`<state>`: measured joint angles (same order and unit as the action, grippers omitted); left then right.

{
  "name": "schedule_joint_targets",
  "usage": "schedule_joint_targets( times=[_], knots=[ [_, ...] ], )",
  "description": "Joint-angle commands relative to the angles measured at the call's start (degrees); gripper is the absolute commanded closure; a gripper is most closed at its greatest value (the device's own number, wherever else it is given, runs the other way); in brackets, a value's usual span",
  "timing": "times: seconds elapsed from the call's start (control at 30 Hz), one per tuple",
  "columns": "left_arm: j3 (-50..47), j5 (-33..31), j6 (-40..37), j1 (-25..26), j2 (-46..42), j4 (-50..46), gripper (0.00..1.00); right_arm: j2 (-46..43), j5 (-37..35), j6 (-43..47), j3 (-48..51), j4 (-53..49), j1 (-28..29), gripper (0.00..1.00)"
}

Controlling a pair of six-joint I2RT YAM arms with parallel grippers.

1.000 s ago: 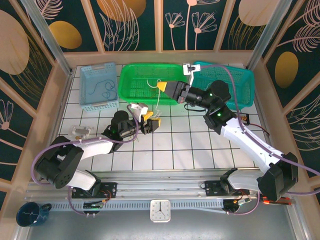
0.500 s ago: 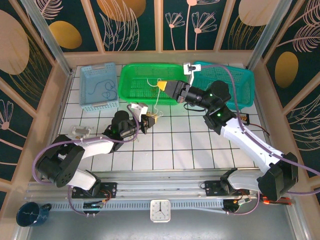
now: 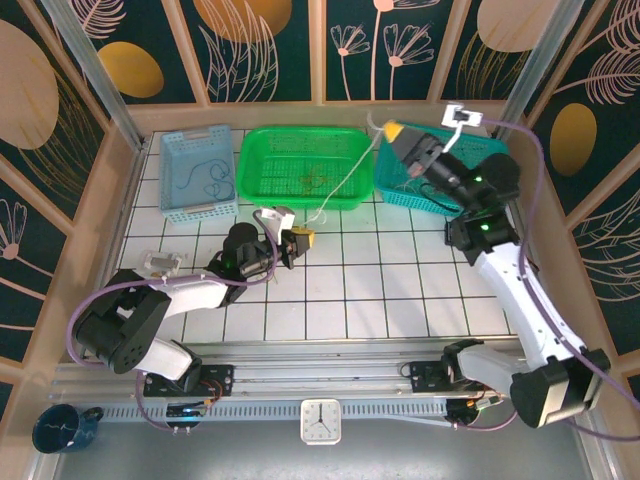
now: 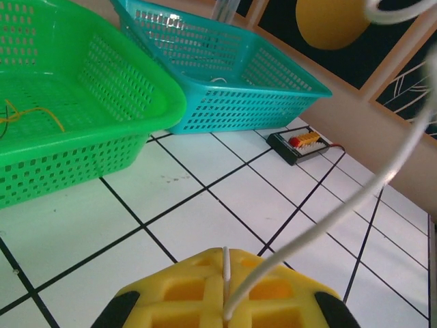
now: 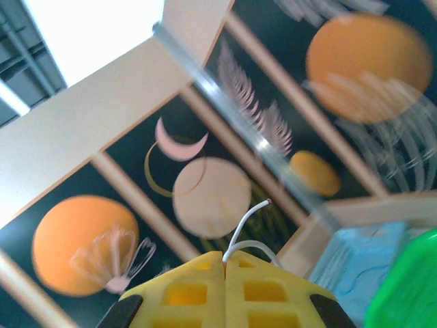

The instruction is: Untangle the cables

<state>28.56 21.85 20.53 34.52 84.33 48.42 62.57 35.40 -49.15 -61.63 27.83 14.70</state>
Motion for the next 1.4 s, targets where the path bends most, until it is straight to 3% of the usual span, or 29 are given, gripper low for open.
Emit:
schedule_joint_targets(
  times=[0.0,0.23,0.47,0.83,1.13,1.37],
  knots=[
    [-1.63,-0.61,1.52,0.31,-0.09,3.12,1.0,-2.6,-2.5,2.06,-1.13,-1.42,-6.32,1.0],
    [-3.32,-1.7,1.8,0.37,-0.75,4.04,1.0,-3.68,-4.05,2.31,-0.01,-2.92,-17.18,1.0],
    [-4.41,-2.97,1.63,0.33,-1.01,4.31,1.0,-4.22,-7.61,4.01,-0.32,-4.63,-24.53,1.0],
    [-6.03,-5.18,1.73,0.32,-1.45,4.84,1.0,-5.09,-6.78,2.57,-1.99,-5.1,-35.88,1.0],
    [-5.5,-4.94,2.53,0.29,-1.54,4.97,1.0,-3.67,-3.06,-0.98,-0.41,-0.36,-36.14,1.0],
    [-2.48,-2.41,4.35,0.28,-1.18,3.34,0.97,-1.07,-3.67,1.2,-2.76,1.35,-27.5,1.0]
  ],
)
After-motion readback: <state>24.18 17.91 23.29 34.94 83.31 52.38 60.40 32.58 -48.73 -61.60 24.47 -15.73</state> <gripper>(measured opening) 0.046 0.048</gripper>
